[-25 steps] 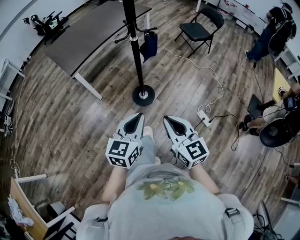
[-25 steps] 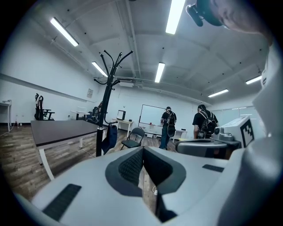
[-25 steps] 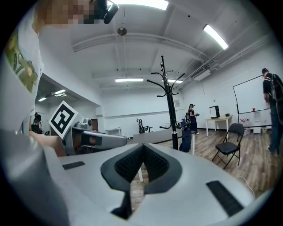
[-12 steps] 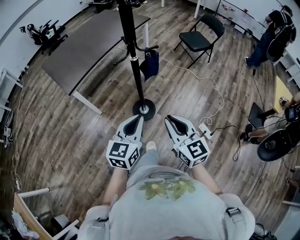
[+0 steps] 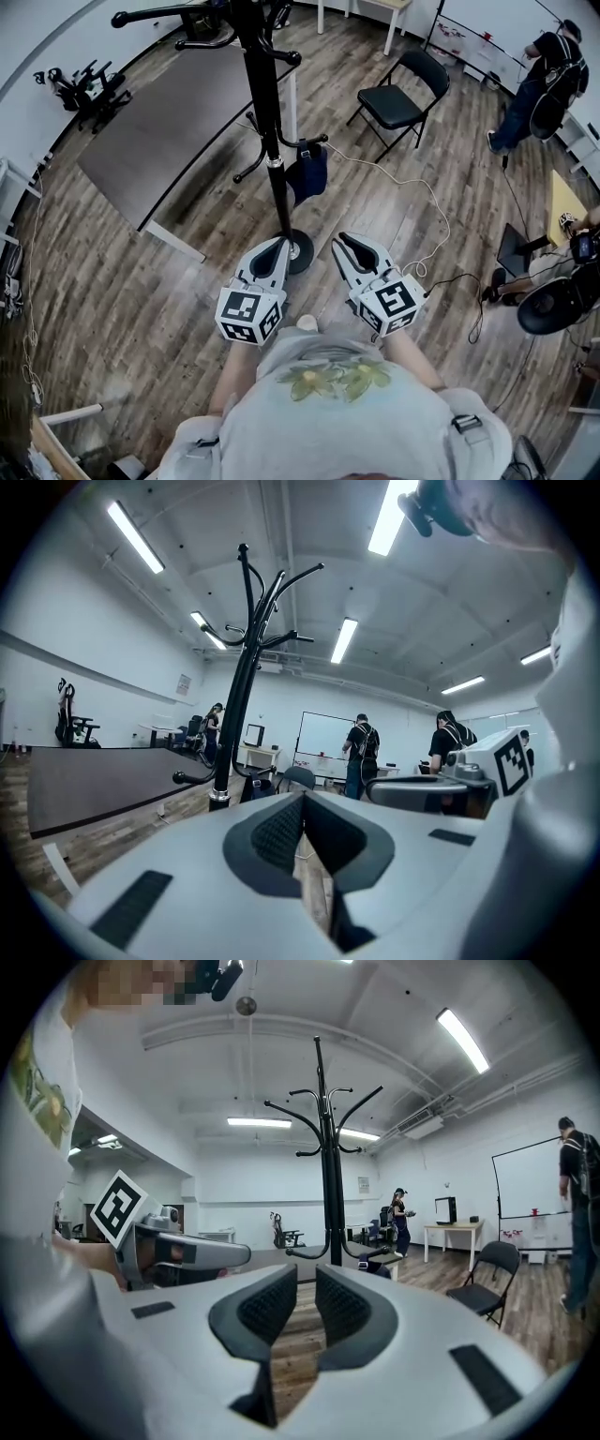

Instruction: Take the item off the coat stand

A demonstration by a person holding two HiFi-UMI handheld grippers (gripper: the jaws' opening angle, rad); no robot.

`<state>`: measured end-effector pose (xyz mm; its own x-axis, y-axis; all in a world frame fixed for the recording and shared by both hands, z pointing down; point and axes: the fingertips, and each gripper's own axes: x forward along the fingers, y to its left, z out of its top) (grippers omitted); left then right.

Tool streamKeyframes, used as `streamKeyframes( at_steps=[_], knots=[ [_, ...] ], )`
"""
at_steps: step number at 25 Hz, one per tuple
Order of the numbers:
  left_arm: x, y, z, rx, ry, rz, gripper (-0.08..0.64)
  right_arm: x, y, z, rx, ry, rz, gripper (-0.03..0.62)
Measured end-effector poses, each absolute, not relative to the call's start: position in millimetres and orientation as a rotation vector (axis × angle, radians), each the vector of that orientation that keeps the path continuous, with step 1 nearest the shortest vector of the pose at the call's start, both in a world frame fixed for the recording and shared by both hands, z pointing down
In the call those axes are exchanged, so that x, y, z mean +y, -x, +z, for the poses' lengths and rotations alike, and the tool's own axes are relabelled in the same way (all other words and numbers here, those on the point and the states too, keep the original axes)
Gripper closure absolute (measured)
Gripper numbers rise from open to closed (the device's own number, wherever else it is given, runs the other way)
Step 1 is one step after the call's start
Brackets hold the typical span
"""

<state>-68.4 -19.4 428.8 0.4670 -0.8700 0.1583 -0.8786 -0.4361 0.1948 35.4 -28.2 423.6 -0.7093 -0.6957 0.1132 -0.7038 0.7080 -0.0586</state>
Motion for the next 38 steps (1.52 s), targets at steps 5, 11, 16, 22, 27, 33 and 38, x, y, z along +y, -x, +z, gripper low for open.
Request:
streamKeyframes(
  at_steps=[5, 11, 16, 22, 27, 33, 38],
  knots=[
    [-37, 77, 435, -1.48, -2.462, 0.059, 0.545, -53, -31, 426, -2.797, -1.187, 0.151, 0.503],
    [-51, 83, 446, -1.472, -2.44, 0.049, 0.545, -74, -33, 431, -2.775, -1.207, 0.148, 0.453],
    [-60, 76, 449, -1.45, -2.445, 0.058, 0.545, -92, -37, 434, -2.76, -1.218, 0.158, 0.439],
    [-81, 76, 451, -1.439, -2.464, 0.076, 0.545, -121, -39, 449, -2.748, -1.236, 0.192, 0.416],
    [-109, 82, 453, -1.443, -2.473, 0.088, 0.545, -153, -37, 456, -2.737, -1.256, 0.197, 0.402],
    [-135, 73, 452, -1.395, -2.54, 0.164, 0.545, -193, -34, 470, -2.711, -1.256, 0.243, 0.396],
    [-157, 79, 458, -1.387, -2.527, 0.187, 0.545, -228, -24, 486, -2.69, -1.223, 0.28, 0.393]
  ],
)
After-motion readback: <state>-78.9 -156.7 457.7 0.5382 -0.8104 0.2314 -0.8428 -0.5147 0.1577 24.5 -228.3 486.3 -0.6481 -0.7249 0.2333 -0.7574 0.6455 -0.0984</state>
